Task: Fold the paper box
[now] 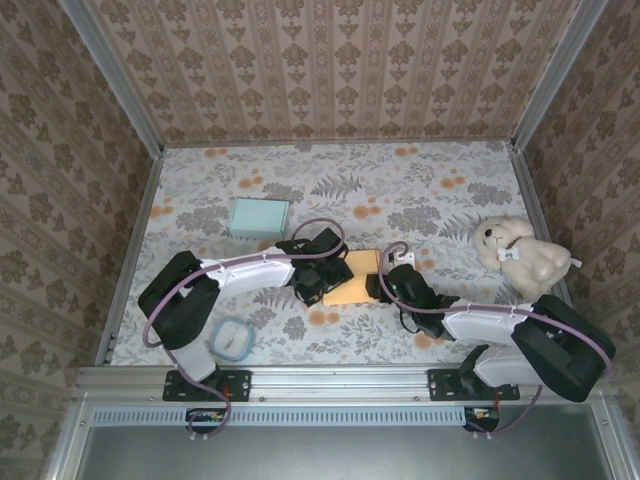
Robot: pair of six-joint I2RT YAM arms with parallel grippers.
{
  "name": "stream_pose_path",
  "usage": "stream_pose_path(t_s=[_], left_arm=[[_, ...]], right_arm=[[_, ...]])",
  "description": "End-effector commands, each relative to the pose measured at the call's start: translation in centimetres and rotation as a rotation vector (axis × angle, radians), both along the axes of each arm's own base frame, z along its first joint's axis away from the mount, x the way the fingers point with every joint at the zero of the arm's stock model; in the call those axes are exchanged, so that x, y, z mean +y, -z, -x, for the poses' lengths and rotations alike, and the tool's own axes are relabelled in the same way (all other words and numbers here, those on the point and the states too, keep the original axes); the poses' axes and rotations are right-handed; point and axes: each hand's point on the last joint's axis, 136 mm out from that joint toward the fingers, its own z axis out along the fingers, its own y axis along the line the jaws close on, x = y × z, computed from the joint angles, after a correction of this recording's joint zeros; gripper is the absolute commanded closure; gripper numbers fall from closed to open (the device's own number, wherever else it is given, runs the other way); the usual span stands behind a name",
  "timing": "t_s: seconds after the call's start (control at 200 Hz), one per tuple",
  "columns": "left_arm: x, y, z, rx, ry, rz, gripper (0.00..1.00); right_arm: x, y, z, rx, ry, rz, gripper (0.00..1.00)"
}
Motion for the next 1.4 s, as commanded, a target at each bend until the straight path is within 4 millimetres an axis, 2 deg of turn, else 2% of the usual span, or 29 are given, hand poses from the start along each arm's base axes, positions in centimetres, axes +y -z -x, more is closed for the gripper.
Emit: stream_pose_path(t_s=[0.0,0.08,0.165,0.3,0.31,0.365,0.48,0.665,0.78,1.07,1.285,1.395], left_arm=[[0.5,0.2,-0.2,0.014,-0.02,-0.023,0.15],[0.6,-0.2,-0.5,0.009,-0.03,-0.018,0.13],[0.5,-0.9,-0.9,-0.009,-0.036,0.012,0.08],[0.3,-2.6,-1.4,-0.052,-0.073,0.062,0.03],[0.4,-2.7,-1.4,-0.054,-0.078,0.063,0.02],[0.6,-3.5,-1.5,-0.071,-0.102,0.078,0.01],[1.4,-4.1,-1.5,-0.088,-0.175,0.099,0.0],[2.7,-2.8,-0.5,-0.038,-0.26,0.065,0.0],[2.8,-2.2,-0.3,-0.011,-0.287,0.043,0.0],[1.8,-0.9,-0.9,0.069,-0.32,0.018,0.0],[-0.1,0.4,-0.9,0.128,-0.279,0.024,0.04],[-0.2,0.9,-0.9,0.132,-0.271,0.01,0.06]], right_arm=[[0.7,-0.8,-1.0,-0.027,-0.012,-0.034,0.4],[0.7,0.0,-0.7,-0.008,0.006,-0.072,0.43],[0.6,0.9,-0.2,0.011,0.024,-0.112,0.45],[0.6,1.3,0.0,0.017,0.044,-0.13,0.46],[0.5,1.9,0.1,0.032,0.045,-0.117,0.46],[0.5,2.2,0.2,0.038,0.046,-0.112,0.46],[0.7,2.5,0.1,0.045,0.043,-0.108,0.46],[1.1,2.8,0.0,0.051,0.037,-0.107,0.46],[1.4,2.7,-0.1,0.05,0.03,-0.108,0.46],[1.8,2.7,0.1,0.049,0.019,-0.105,0.46],[1.8,2.9,0.2,0.049,0.02,-0.1,0.46],[1.8,3.0,0.3,0.047,0.021,-0.098,0.46]])
